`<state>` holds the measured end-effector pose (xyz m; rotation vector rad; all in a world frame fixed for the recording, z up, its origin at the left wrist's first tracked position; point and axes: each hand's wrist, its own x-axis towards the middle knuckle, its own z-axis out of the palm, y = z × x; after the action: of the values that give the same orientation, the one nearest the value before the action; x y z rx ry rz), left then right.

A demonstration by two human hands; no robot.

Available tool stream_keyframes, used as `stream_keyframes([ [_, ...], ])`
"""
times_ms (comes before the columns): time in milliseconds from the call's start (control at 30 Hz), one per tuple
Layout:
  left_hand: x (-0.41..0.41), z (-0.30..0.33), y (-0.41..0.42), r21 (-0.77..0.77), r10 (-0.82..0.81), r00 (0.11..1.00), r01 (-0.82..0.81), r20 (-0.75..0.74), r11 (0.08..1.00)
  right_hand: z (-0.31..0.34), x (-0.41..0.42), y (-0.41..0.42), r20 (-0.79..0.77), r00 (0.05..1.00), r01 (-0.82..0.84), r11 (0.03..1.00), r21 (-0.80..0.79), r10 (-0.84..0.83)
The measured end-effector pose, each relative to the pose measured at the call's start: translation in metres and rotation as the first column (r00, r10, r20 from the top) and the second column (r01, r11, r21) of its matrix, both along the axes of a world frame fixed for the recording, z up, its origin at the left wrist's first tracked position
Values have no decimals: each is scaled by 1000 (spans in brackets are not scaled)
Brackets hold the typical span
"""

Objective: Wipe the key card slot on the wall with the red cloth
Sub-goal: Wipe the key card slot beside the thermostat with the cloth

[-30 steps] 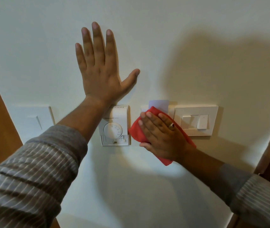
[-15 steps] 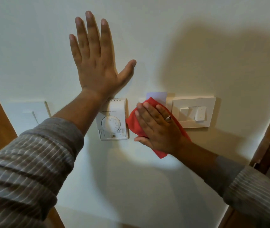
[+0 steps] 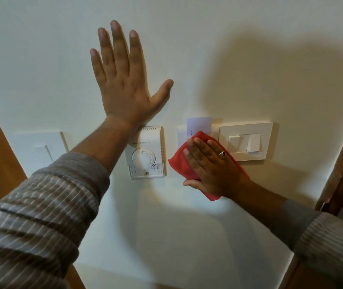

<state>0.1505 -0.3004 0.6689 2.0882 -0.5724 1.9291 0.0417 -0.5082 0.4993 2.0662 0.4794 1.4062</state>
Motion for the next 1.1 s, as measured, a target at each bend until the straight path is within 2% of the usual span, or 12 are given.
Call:
stream_keyframes([
  [100,-2,0,1,11,-10,1000,11,-12,1000,3,-7,-10,-4,1000,17,1000,-18,-17],
  [267,-1,1,-1,4,0,1000,0,-10,1000,6,1,14,50,995,78,986,148,-86],
  [333,0,1,-1,-3,7,1000,-7,2,1000,9,8,26,53,996,66,987,148,-75],
  [500,0,0,1,9,-4,1000,4,5,1000,12,2,-5,-86,996,-9,979,-202,-8],
  [567,0,0,1,7,-7,1000,7,8,1000,14,-1,-20,-116,993,-2,972,-236,-26],
  [767,3,0,-2,-17,18,1000,-17,18,1000,12,10,19,44,999,-9,996,89,5],
  [833,4,0,-3,-19,21,1000,-21,18,1000,11,13,27,58,998,2,997,72,-6],
  [967,3,0,0,-6,5,1000,-4,30,1000,11,6,7,-1,999,-42,989,-140,42],
  [1000,3,-1,0,-1,2,1000,-2,27,1000,11,5,2,3,999,-44,988,-151,45],
  [1100,0,-1,1,-1,-4,1000,4,10,1000,10,6,8,90,995,-53,999,-8,53],
])
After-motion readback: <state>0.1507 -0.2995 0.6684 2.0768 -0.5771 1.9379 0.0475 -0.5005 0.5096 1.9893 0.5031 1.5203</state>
